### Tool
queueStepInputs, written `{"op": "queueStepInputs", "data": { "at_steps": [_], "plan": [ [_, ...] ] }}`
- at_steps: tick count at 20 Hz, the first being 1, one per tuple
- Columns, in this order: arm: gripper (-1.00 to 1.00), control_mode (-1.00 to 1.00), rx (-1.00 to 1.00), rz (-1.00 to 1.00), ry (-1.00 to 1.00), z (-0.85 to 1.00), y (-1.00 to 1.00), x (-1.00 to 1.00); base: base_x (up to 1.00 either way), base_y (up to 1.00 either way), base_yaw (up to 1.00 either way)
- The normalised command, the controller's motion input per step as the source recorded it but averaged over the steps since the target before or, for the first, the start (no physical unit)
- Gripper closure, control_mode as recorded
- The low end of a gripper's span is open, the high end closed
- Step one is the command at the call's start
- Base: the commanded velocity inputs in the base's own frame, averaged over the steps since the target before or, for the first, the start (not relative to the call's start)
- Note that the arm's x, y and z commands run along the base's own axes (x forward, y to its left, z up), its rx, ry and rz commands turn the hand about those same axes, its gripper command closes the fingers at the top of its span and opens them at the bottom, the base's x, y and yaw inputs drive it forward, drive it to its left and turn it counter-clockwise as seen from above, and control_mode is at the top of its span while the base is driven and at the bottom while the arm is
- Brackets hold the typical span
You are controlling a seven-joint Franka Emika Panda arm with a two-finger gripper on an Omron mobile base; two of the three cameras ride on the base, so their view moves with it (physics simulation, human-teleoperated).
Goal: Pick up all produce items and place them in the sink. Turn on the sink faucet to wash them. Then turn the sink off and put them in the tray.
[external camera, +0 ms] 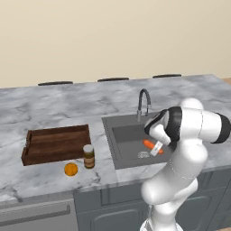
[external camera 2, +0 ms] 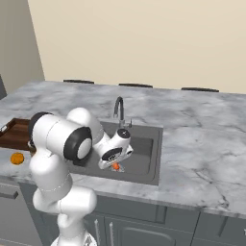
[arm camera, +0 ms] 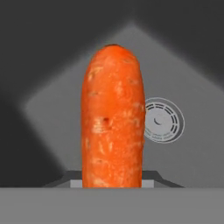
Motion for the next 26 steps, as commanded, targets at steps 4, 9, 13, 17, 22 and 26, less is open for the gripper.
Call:
{"op": "queueStepInputs", "data": {
  "at_steps": [4,9,13,17,22,26],
  "plan": [
    [1.0,-1.0,0.0,0.03,0.0,-0.26,0.05,0.08,0.0,0.0,0.0],
    [1.0,-1.0,0.0,0.02,0.0,-0.18,0.08,0.12,0.0,0.0,0.0],
    [1.0,-1.0,0.0,0.02,0.0,-0.17,0.06,0.15,0.0,0.0,0.0],
    [1.0,-1.0,0.0,0.03,0.0,-0.26,0.01,0.12,0.0,0.0,0.0],
    [1.0,-1.0,0.0,0.03,0.0,-0.3,0.01,0.11,0.0,0.0,0.0],
    [1.0,-1.0,0.0,0.02,0.0,-0.3,0.02,0.09,0.0,0.0,0.0]
  ]
}}
